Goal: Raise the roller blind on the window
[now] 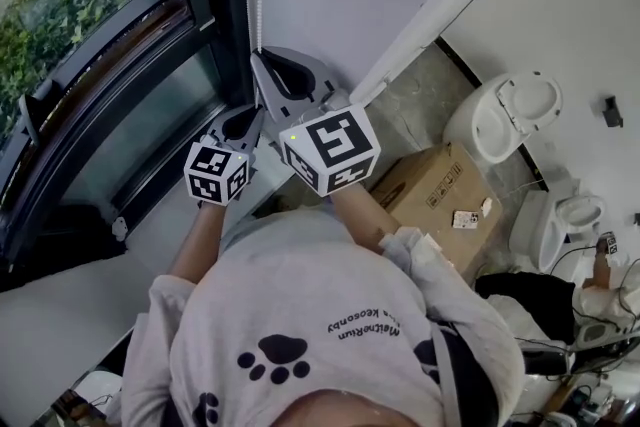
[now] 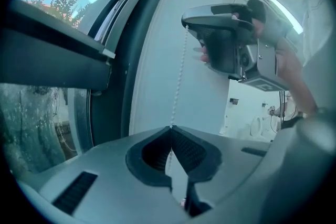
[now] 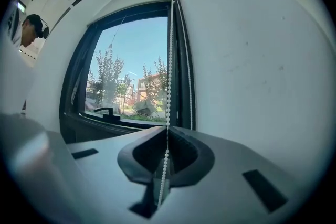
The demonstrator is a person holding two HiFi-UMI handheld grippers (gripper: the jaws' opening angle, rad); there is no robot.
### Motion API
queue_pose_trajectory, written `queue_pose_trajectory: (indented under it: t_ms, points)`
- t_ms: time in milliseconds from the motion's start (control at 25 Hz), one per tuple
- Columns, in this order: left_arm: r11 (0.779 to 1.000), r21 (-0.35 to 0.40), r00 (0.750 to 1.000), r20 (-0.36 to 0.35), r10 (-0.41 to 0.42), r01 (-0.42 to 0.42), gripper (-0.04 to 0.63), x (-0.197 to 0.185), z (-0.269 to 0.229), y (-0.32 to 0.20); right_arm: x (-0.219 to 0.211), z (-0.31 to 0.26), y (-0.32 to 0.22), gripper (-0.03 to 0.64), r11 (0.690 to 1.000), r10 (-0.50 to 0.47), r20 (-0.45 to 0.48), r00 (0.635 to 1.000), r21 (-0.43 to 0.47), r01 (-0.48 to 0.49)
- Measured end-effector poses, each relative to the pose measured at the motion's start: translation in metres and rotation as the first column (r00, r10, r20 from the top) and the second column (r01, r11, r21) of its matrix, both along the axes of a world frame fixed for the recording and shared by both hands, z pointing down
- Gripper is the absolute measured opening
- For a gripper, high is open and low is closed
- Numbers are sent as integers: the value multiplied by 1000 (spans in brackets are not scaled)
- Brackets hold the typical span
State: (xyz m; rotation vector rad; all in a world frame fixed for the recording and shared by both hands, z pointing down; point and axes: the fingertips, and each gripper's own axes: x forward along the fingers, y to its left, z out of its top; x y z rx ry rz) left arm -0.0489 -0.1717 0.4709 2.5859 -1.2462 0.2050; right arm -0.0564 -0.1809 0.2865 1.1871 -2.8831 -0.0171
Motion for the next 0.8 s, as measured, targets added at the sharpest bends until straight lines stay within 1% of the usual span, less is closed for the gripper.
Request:
queue_pose_trajectory:
  t_ms: [120,360,440,520,640,720,800]
  points:
    - [1000,-31,1000,-3,-5,5,11,1,18,1,-1,18,0,12,1000,8,-15,1000,-15,-8]
    - [995,-100,1000,13,-8,9,11,-1,55,5,2,57,-2,11,998,16,-55,998,-56,-20]
    - [994,-112,1000,26,-14,17,11,-3,66,7,2,68,-3,11,997,16,-65,998,-71,-20]
    - [995,-101,999,43,-22,26,11,-5,71,8,2,74,-3,11,997,16,-65,998,-79,-21]
    - [999,-38,996,84,-30,34,12,-7,70,8,1,73,-3,11,997,17,-62,998,-72,-22]
    - [1000,1,994,110,-24,24,12,-8,68,9,1,72,-3,11,997,20,-53,998,-68,-23]
    - [1000,23,993,117,-8,5,20,-7,64,13,3,70,-4,11,998,25,-45,999,-65,-28]
